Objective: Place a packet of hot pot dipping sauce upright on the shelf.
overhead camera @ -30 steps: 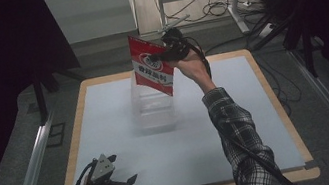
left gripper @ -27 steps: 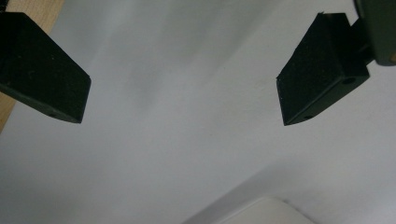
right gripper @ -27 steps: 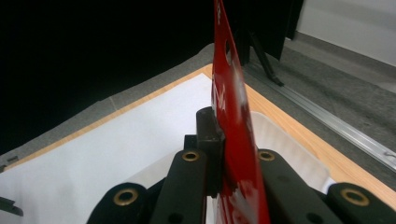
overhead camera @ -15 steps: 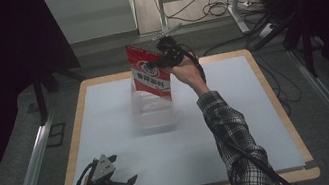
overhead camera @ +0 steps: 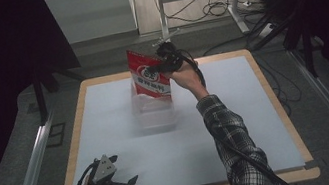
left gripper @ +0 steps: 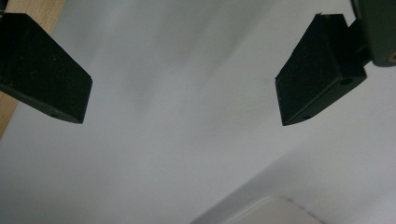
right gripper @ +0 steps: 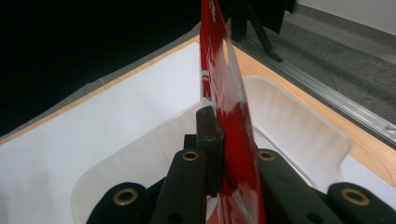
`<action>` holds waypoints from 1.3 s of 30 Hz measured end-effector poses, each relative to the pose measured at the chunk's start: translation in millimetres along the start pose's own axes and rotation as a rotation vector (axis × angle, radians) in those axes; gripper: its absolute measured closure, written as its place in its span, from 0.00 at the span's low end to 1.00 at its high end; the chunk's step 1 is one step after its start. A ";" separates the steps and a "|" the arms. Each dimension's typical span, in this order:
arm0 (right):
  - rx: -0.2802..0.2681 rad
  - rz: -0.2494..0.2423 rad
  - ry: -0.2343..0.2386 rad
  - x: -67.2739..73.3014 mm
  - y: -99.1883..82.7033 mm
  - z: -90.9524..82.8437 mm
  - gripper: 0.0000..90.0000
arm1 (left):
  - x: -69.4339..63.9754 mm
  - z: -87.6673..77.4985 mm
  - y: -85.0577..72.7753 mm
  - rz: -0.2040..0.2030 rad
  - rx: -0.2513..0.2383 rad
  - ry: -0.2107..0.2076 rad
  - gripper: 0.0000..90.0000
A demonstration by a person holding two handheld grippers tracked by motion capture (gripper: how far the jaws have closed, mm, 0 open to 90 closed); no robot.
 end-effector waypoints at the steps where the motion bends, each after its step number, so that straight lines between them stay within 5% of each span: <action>1: 0.000 0.001 -0.003 -0.5 0.1 0.0 0.97 | 0.0 0.0 0.0 0.001 0.000 0.000 0.04; 9: 0.005 -0.012 -0.035 1.9 0.2 -1.2 0.94 | 0.1 -0.3 -0.1 0.000 -0.001 -0.002 0.04; 15: -0.021 -0.002 -0.013 1.6 0.5 -4.4 0.85 | 0.1 -0.2 -0.1 0.000 -0.001 -0.002 0.04; 39: -0.047 -0.045 -0.074 1.6 1.6 -19.4 0.43 | 0.0 0.0 -0.4 0.004 0.004 -0.001 0.05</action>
Point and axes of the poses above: each handheld gripper's, and its own axes: z roughly forward along the jaws, y roughly out of its top, x roughly to its left, the point moved 7 cm from there along z, roughly forward along the jaws, and after that the axes turned 5 degrees about -y, right-handed, at the moved point
